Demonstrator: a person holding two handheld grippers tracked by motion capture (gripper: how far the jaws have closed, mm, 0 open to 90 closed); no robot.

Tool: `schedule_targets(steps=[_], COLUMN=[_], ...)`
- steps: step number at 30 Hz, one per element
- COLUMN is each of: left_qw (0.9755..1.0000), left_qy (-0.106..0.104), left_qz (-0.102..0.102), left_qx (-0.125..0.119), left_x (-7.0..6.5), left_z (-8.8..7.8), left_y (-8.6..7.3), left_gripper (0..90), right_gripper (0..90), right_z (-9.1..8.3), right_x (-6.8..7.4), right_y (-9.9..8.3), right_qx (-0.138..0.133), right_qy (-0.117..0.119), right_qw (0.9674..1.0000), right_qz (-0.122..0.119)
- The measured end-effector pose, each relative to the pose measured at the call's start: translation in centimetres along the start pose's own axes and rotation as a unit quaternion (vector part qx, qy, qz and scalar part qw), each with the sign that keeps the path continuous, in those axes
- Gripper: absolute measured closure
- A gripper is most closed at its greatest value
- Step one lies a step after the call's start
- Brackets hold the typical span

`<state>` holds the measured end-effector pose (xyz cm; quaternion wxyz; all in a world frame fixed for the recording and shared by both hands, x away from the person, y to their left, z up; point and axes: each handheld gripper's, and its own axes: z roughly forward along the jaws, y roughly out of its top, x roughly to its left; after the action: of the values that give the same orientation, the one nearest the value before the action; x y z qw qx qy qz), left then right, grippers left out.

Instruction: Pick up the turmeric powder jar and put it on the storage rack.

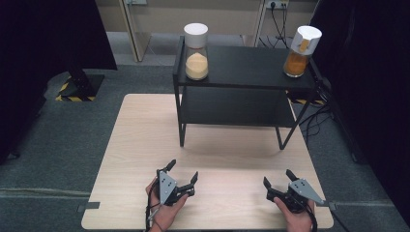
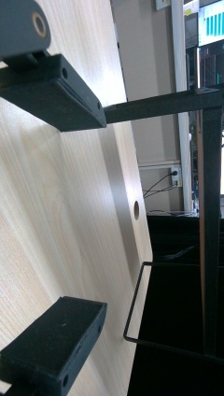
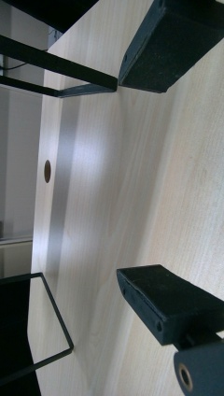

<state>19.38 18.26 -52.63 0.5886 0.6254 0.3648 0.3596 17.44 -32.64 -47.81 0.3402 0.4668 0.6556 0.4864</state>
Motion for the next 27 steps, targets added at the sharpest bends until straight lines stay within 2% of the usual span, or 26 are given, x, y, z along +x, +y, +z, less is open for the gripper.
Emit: schedule_targets(steps=[27], left_qw=[1.0], left_qy=[0.0], left_qz=[0.0], left_qx=[0.002], left_x=[-0.01], left_z=[0.05], left_y=[0.06], left_gripper=[9.7], right_gripper=[7.9], right_z=[0.09], right_x=[0.12], right_y=[-0.16], right_qx=[0.002], right_qy=[0.002], right_qw=[1.0], right_qz=[-0.001])
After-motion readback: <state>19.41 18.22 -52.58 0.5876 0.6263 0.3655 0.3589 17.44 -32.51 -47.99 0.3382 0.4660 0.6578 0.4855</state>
